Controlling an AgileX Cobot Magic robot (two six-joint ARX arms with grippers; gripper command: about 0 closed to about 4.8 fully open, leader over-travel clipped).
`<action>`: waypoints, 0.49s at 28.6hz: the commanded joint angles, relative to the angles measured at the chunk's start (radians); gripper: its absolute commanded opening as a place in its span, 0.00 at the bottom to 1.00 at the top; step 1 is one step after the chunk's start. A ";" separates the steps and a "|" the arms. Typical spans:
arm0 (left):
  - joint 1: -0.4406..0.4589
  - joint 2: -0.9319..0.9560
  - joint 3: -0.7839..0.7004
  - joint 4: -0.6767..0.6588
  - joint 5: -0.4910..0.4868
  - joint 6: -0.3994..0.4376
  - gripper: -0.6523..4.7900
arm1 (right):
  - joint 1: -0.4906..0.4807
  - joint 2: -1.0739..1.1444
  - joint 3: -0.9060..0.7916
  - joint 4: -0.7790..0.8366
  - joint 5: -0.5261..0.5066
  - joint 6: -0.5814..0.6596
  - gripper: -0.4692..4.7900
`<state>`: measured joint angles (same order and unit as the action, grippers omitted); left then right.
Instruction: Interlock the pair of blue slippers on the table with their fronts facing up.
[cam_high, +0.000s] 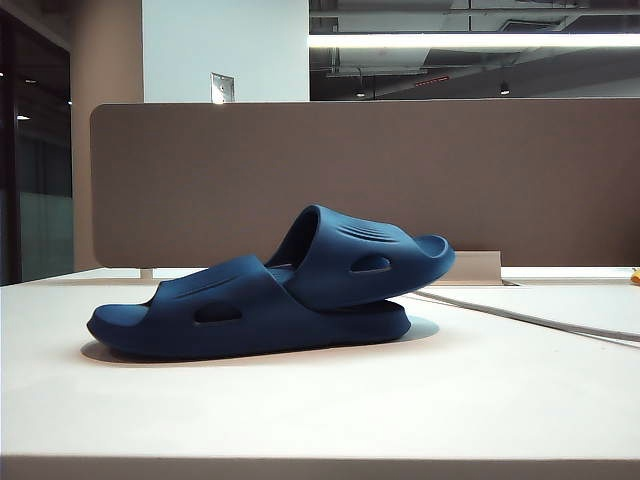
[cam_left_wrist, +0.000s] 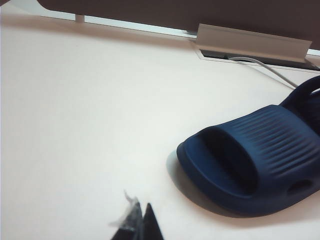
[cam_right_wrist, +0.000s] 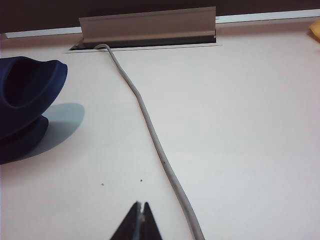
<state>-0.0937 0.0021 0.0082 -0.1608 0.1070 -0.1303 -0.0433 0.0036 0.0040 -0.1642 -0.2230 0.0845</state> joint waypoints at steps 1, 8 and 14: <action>0.000 0.001 0.001 -0.017 -0.002 -0.001 0.11 | 0.001 0.000 -0.001 0.011 0.000 0.028 0.07; 0.000 0.000 0.001 -0.014 -0.002 0.000 0.11 | 0.001 0.000 -0.001 0.012 0.001 0.027 0.07; 0.000 0.000 0.001 -0.013 -0.002 0.000 0.11 | 0.001 0.000 -0.001 0.012 0.001 0.027 0.07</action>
<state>-0.0937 0.0021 0.0086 -0.1619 0.1040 -0.1307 -0.0433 0.0036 0.0040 -0.1638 -0.2234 0.1108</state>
